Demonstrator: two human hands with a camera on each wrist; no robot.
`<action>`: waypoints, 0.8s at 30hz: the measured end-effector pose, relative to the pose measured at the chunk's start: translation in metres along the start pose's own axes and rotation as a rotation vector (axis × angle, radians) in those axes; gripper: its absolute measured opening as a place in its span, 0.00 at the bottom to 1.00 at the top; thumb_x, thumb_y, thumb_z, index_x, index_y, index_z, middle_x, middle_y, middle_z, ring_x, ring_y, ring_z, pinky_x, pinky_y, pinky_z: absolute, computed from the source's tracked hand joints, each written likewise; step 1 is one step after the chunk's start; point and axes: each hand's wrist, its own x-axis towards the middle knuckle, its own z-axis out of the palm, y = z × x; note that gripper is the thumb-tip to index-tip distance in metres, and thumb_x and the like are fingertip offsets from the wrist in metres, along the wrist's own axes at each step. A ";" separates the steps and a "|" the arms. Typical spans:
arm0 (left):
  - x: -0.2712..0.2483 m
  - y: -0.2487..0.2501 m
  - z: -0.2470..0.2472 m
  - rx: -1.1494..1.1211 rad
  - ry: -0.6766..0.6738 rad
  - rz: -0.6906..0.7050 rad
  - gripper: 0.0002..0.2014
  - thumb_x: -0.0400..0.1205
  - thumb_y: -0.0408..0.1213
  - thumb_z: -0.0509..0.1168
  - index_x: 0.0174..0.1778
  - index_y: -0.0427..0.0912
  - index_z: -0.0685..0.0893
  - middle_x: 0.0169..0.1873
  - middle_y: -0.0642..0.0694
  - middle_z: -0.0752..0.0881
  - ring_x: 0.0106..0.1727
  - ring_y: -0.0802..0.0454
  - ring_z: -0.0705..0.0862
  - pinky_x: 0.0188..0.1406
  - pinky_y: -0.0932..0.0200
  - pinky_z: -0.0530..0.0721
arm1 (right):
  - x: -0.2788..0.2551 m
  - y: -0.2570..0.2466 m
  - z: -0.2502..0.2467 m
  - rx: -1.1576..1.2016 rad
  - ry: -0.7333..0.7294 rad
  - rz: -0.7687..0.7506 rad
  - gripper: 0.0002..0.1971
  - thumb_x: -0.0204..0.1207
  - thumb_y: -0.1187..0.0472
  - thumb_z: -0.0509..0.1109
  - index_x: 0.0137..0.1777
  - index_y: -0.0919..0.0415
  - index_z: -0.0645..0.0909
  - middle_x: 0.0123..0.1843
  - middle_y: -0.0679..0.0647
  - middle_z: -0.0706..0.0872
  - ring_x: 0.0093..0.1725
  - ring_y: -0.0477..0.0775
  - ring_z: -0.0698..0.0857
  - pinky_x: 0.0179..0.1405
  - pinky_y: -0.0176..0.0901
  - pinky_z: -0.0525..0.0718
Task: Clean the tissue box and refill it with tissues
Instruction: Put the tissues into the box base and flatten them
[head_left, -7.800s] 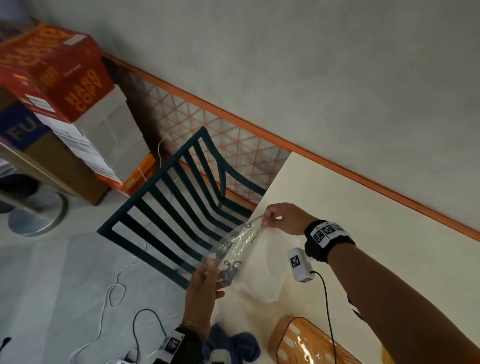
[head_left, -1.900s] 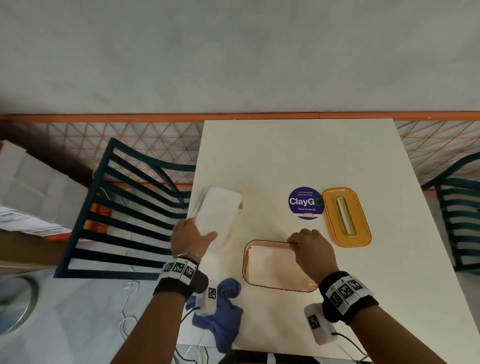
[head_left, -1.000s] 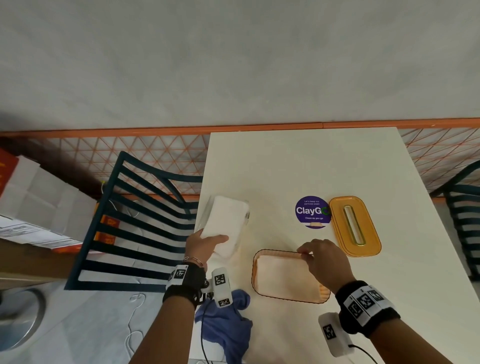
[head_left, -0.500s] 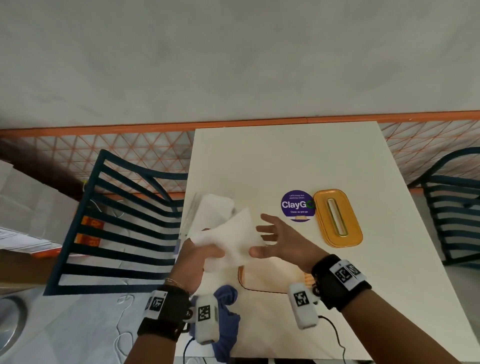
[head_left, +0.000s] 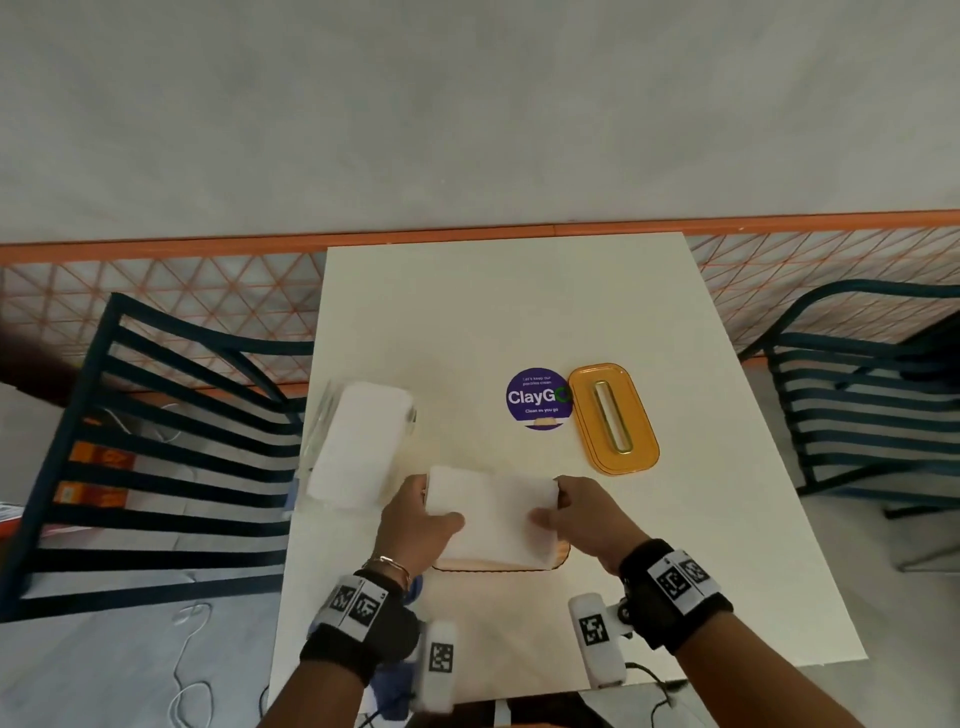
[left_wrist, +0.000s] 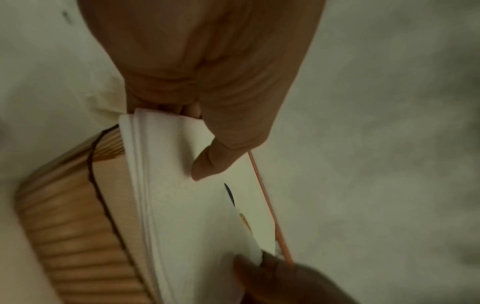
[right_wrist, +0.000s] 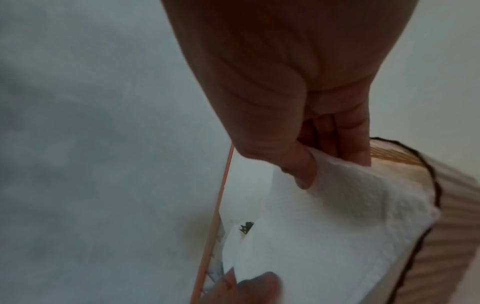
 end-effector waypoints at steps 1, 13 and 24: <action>-0.004 0.002 0.004 0.051 0.007 0.014 0.23 0.74 0.38 0.76 0.64 0.48 0.79 0.53 0.53 0.88 0.55 0.49 0.88 0.51 0.58 0.84 | 0.000 0.001 0.003 -0.046 0.021 -0.001 0.10 0.77 0.60 0.76 0.55 0.62 0.85 0.53 0.58 0.90 0.56 0.64 0.87 0.60 0.60 0.88; -0.008 0.005 0.024 0.425 -0.100 -0.045 0.39 0.78 0.30 0.64 0.87 0.39 0.58 0.65 0.38 0.85 0.64 0.41 0.86 0.57 0.56 0.85 | 0.014 -0.007 0.026 -0.532 0.158 -0.003 0.13 0.82 0.57 0.71 0.62 0.63 0.84 0.59 0.57 0.88 0.55 0.56 0.87 0.52 0.38 0.83; 0.008 0.000 0.017 0.701 -0.177 0.268 0.19 0.83 0.33 0.67 0.70 0.52 0.86 0.68 0.50 0.87 0.69 0.52 0.85 0.72 0.56 0.81 | 0.003 0.003 0.030 -0.695 0.128 -0.271 0.18 0.81 0.63 0.73 0.70 0.52 0.83 0.68 0.51 0.86 0.64 0.53 0.86 0.67 0.42 0.83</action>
